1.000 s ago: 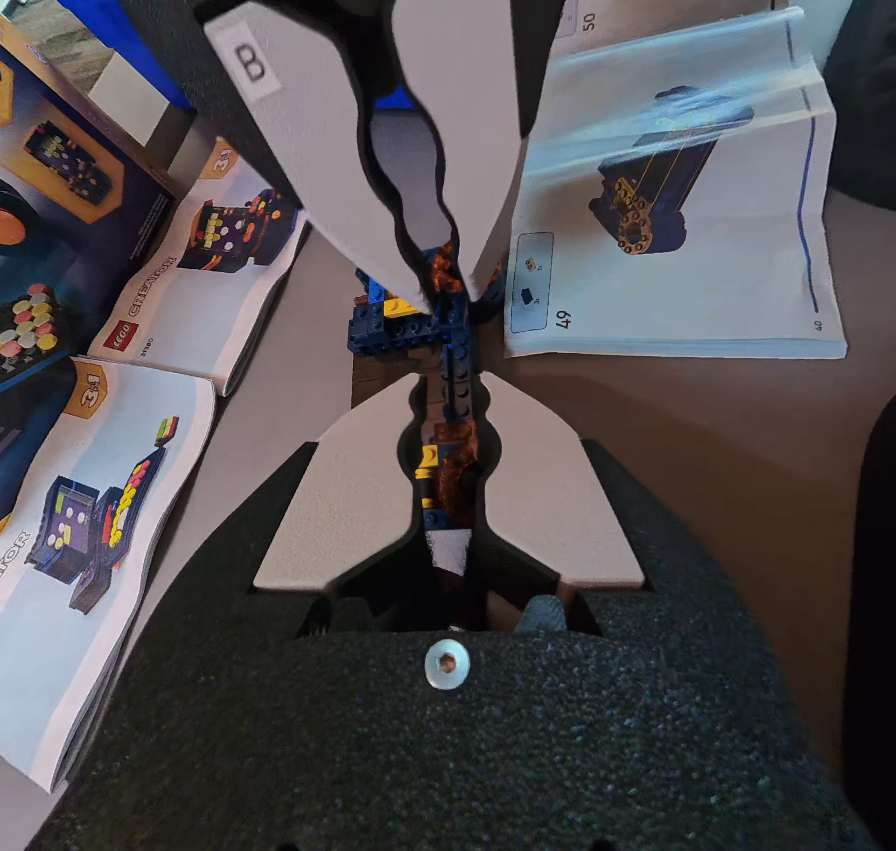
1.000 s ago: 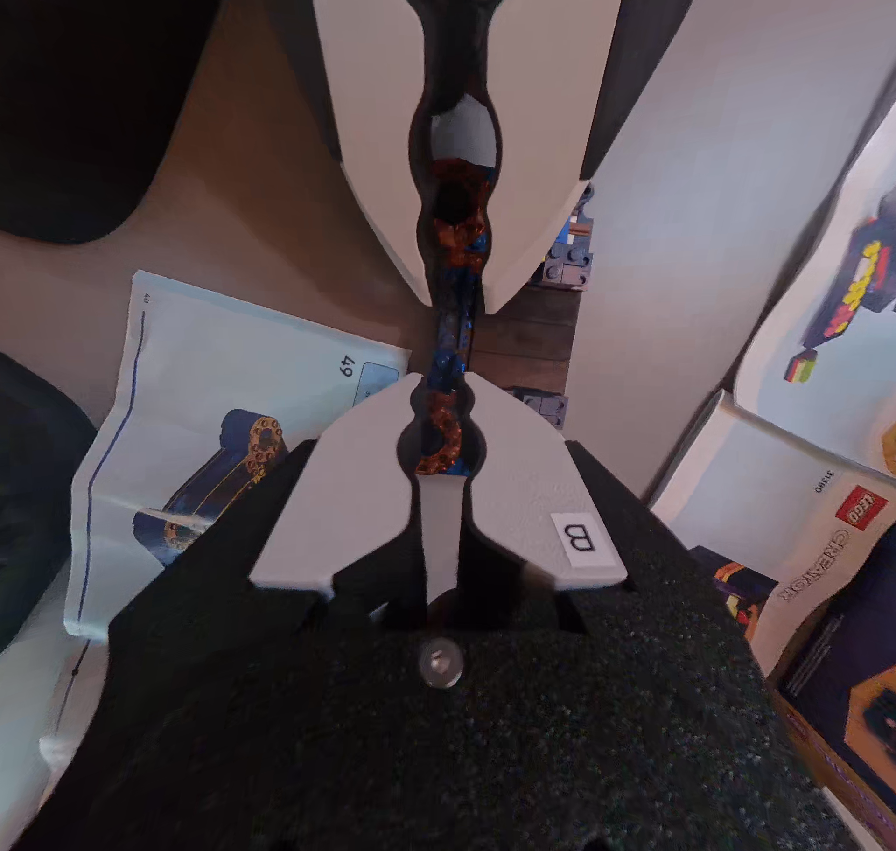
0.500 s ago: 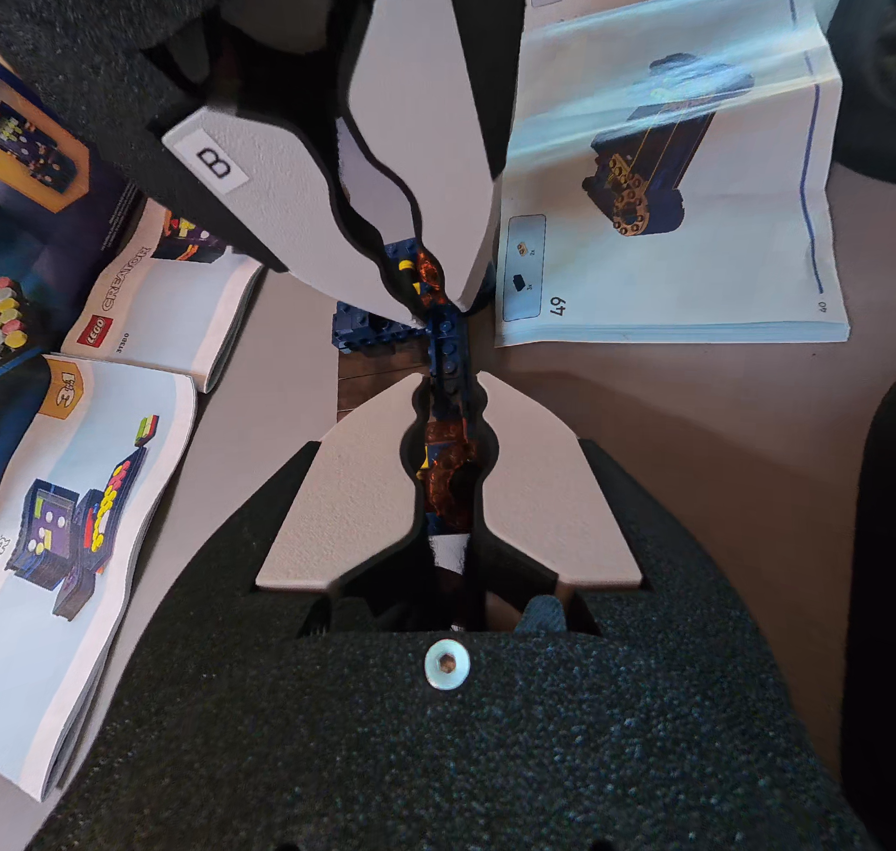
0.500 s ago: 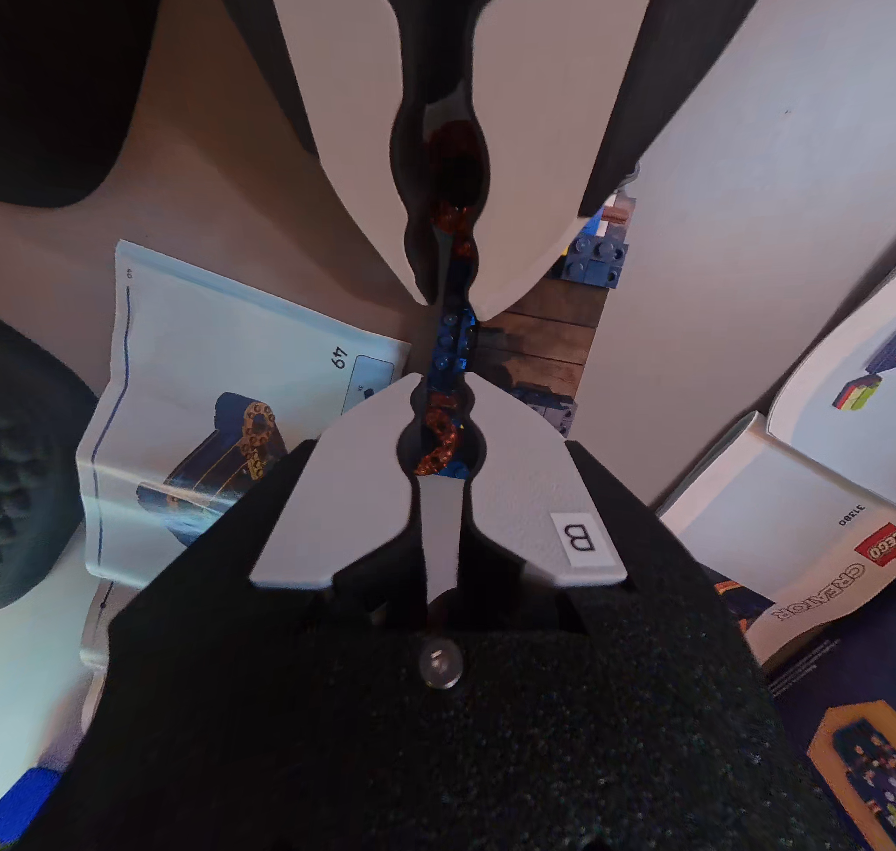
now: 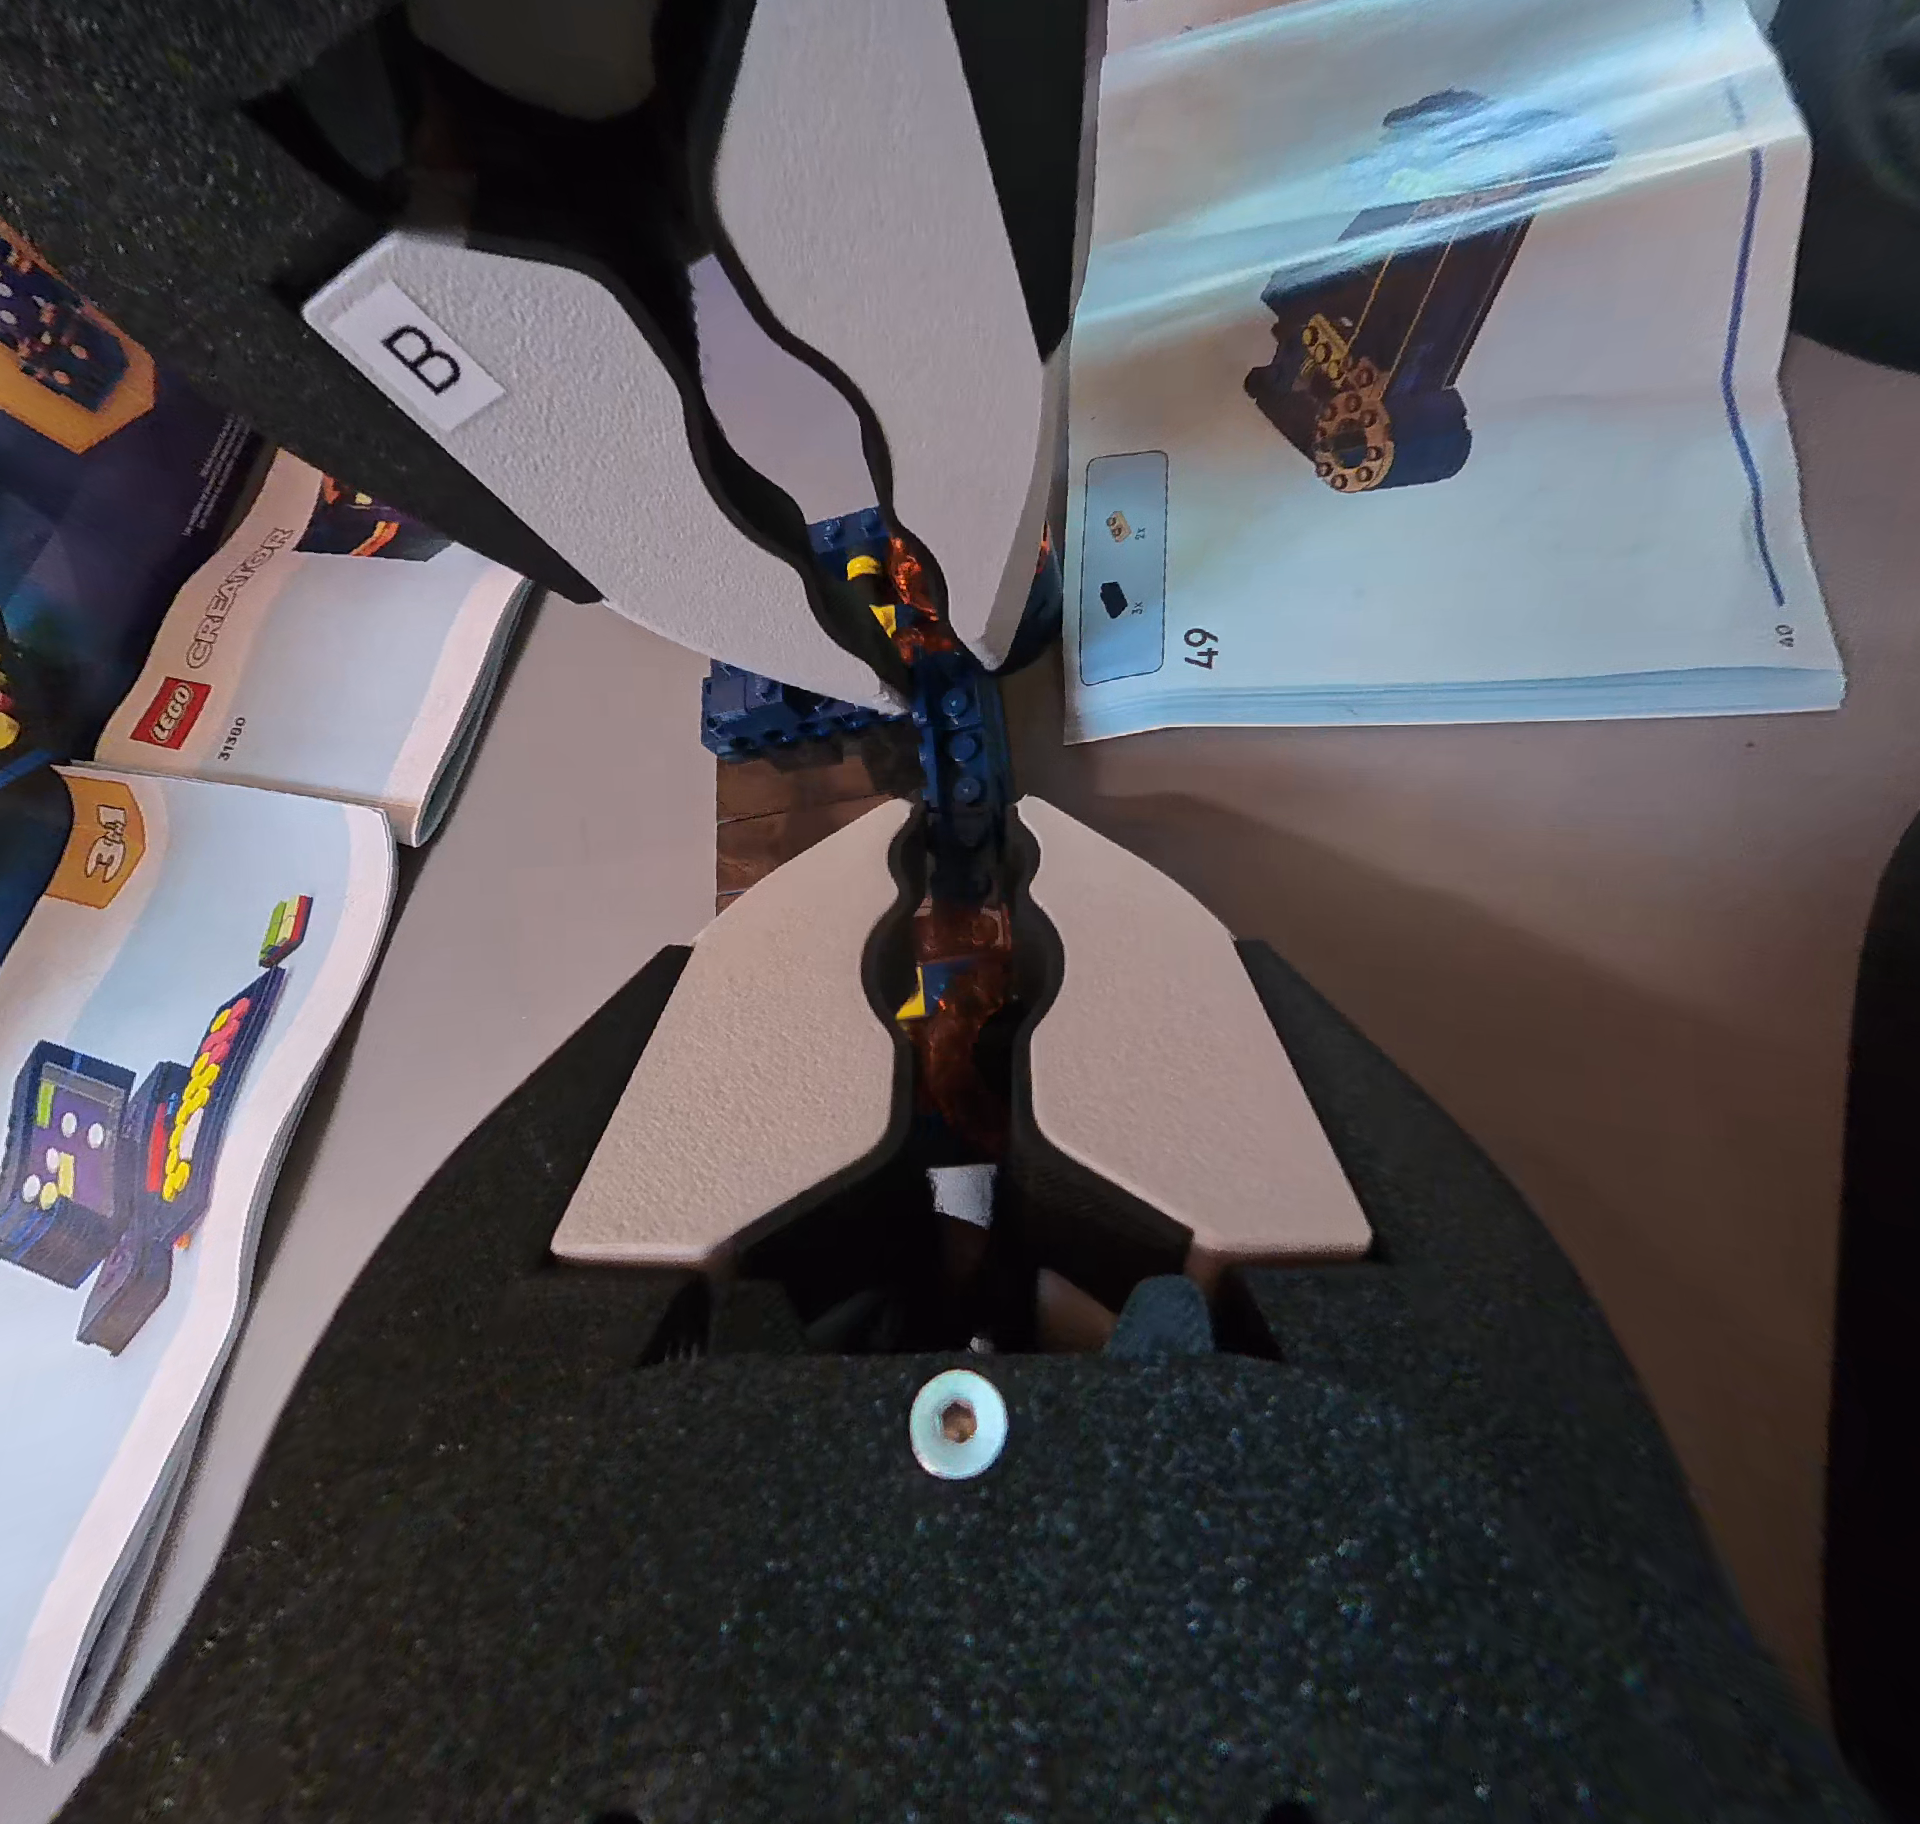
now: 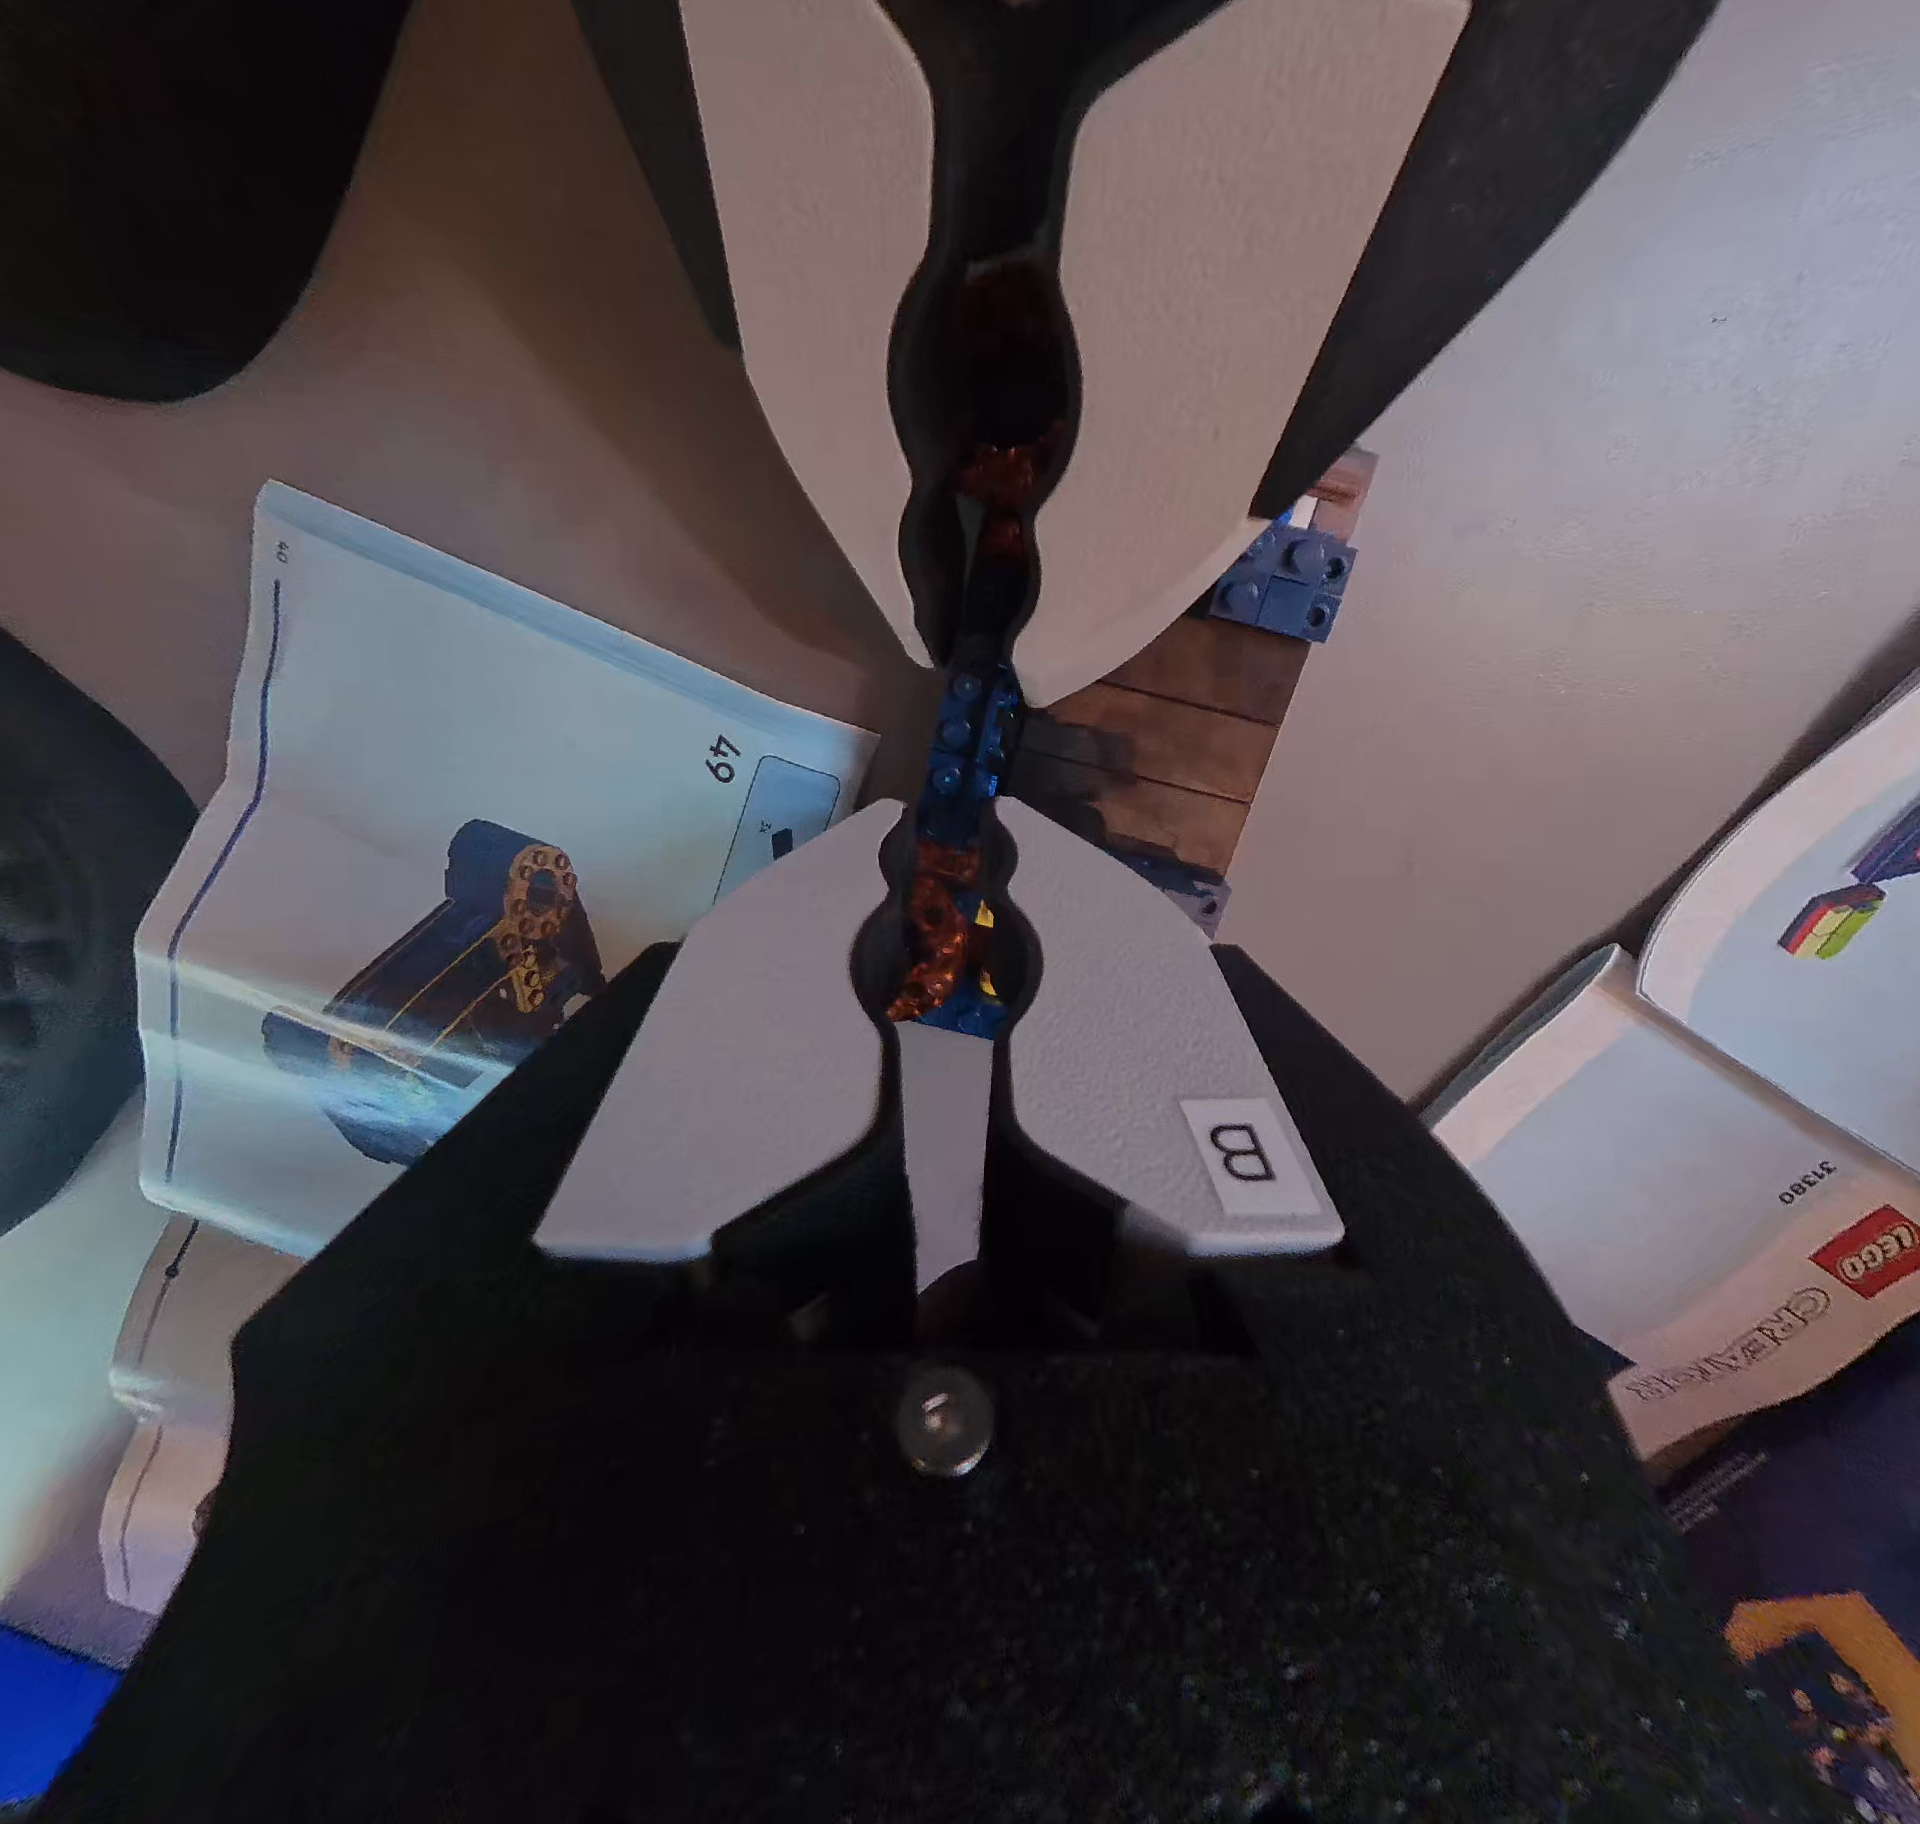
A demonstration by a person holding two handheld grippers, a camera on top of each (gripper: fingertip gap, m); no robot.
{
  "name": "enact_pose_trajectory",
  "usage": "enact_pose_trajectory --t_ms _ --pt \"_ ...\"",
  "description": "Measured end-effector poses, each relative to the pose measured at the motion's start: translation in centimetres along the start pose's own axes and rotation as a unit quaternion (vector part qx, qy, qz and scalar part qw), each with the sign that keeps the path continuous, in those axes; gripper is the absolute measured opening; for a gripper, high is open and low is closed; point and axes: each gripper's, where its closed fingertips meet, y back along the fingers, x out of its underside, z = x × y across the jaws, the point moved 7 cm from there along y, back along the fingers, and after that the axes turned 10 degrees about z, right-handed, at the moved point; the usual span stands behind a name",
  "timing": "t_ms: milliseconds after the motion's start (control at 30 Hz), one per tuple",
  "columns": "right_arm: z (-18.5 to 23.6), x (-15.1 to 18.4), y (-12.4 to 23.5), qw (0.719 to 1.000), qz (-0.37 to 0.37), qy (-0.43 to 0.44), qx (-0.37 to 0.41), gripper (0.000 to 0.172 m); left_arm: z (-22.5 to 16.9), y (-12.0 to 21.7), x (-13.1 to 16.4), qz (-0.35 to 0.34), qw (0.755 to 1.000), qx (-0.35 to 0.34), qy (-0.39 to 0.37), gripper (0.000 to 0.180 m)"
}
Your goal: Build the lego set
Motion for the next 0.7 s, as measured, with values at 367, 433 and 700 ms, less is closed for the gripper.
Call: enact_pose_trajectory --t_ms 367,433,700 --pt "0.30 -0.07 -0.03 1.000 -0.001 -0.010 0.021 0.011 0.02 0.01 0.01 0.000 1.000 0.006 0.008 0.013" --pt "0.31 -0.15 -0.15 1.000 -0.001 -0.017 0.018 0.016 0.01 0.00 -0.01 0.000 1.000 0.005 0.008 0.013" --pt "0.22 0.08 0.29 0.998 -0.035 -0.039 0.016 0.022 0.01 -0.02 -0.03 0.000 1.000 0.003 0.005 0.013"
